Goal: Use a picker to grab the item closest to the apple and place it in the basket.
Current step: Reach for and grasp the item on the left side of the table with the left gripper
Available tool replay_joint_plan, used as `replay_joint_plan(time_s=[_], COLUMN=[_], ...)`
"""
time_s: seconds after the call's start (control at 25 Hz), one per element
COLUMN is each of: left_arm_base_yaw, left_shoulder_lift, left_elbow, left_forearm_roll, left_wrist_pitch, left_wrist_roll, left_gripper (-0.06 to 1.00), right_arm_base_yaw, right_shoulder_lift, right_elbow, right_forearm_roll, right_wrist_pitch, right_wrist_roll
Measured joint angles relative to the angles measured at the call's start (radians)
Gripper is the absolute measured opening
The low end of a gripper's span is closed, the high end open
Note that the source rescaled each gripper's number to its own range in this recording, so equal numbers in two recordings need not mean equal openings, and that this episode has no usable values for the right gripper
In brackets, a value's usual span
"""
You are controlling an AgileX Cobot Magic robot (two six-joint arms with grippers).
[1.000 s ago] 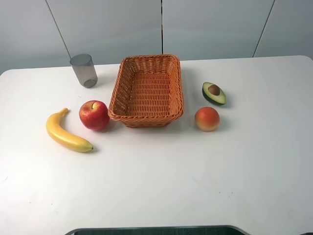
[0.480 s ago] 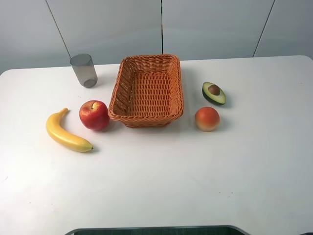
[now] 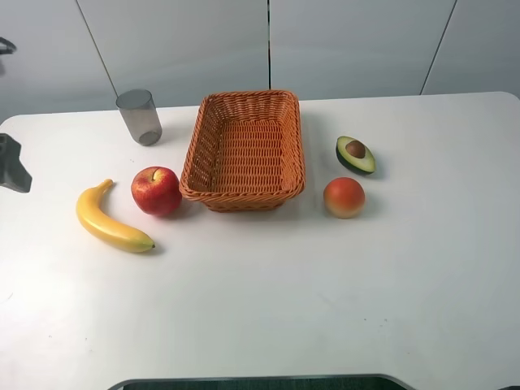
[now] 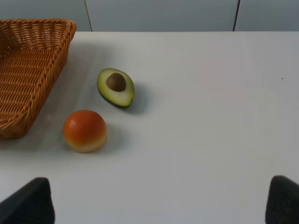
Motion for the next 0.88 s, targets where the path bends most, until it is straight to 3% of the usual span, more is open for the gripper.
replay_joint_plan(time_s=[0.52,0.88], left_arm_base_yaw=[0.000,0.000], left_shoulder_lift=[0.335,0.474], left_elbow=[-0.046,-0.047], left_forearm_roll=[-0.006,-0.140], left_wrist_pitch=[-0.149,-0.243], left_wrist_roll=[-0.297,-0.400], left_gripper=[1.00,1.00], right_arm_base_yaw=[0.000,0.000], right_shoulder_lift=[0.000,0.000], right_elbow=[0.000,0.000], right_forearm_roll=[0.000,0.000], right_wrist_pitch=[0.000,0.000], right_wrist_roll=[0.000,0.000])
